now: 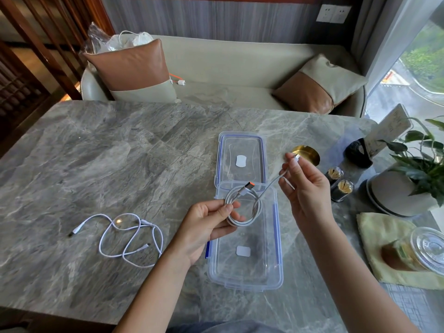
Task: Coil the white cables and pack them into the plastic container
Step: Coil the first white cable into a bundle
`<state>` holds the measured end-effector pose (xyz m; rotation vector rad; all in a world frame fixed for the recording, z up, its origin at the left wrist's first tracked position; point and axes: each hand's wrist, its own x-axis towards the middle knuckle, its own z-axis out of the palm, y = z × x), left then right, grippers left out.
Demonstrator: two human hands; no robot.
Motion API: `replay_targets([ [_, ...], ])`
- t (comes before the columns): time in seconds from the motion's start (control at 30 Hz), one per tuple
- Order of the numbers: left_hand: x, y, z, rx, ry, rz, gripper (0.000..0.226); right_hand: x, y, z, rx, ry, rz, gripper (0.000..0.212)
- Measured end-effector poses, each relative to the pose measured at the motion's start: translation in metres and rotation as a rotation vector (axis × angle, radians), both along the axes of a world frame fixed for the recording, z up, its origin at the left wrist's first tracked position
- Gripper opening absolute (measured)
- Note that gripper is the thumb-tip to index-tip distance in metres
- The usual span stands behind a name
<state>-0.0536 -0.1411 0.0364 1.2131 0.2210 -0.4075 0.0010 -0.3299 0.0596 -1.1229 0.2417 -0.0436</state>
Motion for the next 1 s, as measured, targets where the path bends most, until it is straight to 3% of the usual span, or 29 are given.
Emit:
replay_targets([
  [0.2, 0.005, 0.003, -0.002, 0.039, 0.022, -0.077, 0.015, 0.009, 0.010, -0.001, 0.067, 0.004, 0.024, 0.017],
  [0.47, 0.001, 0.004, -0.010, 0.050, 0.069, -0.021, 0.017, 0.014, 0.027, -0.008, -0.147, 0.008, 0.275, 0.022],
  [0.77, -0.003, 0.038, -0.006, 0.117, 0.072, -0.008, 0.018, 0.018, 0.065, -0.026, -0.311, -0.064, 0.303, 0.022],
  [0.9, 0.003, 0.061, 0.001, 0.200, 0.037, -0.041, 0.022, 0.032, 0.080, -0.031, -0.552, -0.067, 0.544, 0.018],
  [1.0, 0.011, 0.080, 0.005, 0.310, -0.020, -0.036, 0.032, 0.042, 0.083, -0.029, -0.971, -0.122, 0.769, 0.029],
])
